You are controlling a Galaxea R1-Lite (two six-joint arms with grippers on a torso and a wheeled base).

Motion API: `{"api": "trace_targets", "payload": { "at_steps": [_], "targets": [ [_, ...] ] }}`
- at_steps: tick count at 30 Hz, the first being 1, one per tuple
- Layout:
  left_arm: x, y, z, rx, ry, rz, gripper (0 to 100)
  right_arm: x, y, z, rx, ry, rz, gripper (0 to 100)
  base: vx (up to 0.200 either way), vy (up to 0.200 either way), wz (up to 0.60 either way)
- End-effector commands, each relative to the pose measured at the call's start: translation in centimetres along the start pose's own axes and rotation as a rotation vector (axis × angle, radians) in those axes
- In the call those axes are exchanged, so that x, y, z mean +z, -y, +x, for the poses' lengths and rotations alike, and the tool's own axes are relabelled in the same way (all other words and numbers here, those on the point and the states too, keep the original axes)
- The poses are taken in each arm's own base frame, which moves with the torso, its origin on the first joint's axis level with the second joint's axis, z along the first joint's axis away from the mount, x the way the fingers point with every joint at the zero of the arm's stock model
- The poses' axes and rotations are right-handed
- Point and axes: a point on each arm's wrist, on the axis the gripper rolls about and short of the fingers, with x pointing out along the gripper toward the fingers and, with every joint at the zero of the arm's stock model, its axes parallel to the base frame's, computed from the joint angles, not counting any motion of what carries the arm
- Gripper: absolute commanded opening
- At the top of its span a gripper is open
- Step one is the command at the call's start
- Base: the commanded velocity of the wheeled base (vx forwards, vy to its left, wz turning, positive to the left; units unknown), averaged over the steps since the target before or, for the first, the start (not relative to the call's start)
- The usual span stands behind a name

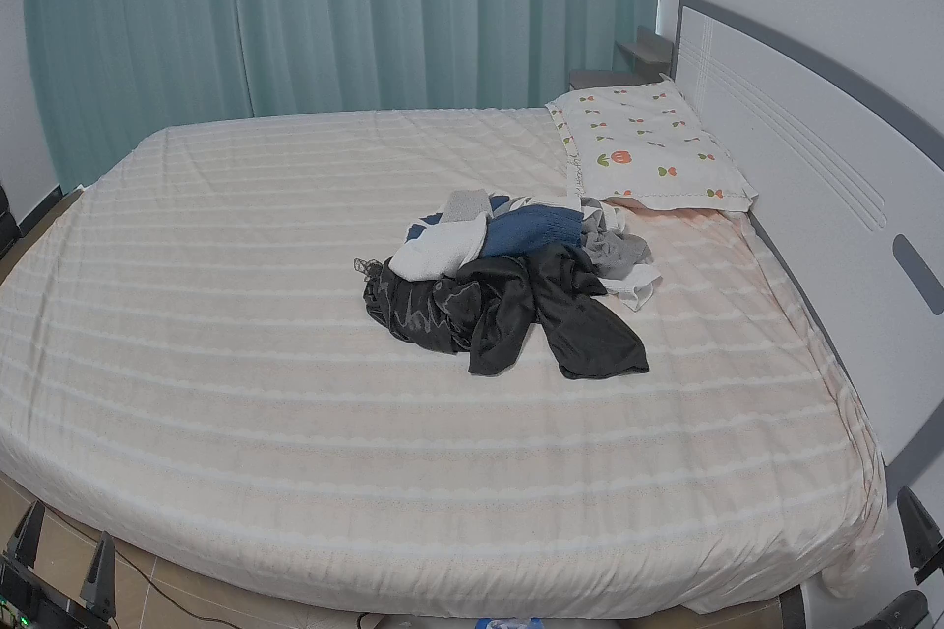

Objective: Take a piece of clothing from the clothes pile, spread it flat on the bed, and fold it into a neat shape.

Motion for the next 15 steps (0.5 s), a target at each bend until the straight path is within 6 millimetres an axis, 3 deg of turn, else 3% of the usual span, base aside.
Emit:
{"api": "trace_targets", "payload": {
  "at_steps": [1,4,10,11,13,15],
  "targets": [
    [-0.5,0.0,0.0,-0.001,0.000,0.004,100,3.5,-0.1,6.1,0.113,-0.253,0.019,100,0.000,0.000,0.00],
    [-0.5,0.0,0.0,0.001,0.000,0.009,100,3.9,-0.3,11.0,0.131,-0.341,0.022,100,0.000,0.000,0.00],
    [-0.5,0.0,0.0,0.001,0.000,0.011,100,1.4,-2.0,21.1,0.169,-0.487,0.074,100,0.000,0.000,0.00],
    [-0.5,0.0,0.0,0.001,0.000,0.011,100,1.4,-2.0,21.1,0.169,-0.487,0.074,100,0.000,0.000,0.00],
    [-0.5,0.0,0.0,0.001,0.000,0.012,100,-0.3,-2.5,25.7,0.145,-0.509,0.107,100,0.000,0.000,0.00],
    [-0.5,0.0,0.0,0.001,0.000,0.011,100,-2.1,-2.7,28.7,0.111,-0.532,0.107,100,0.000,0.000,0.00]
  ]
}}
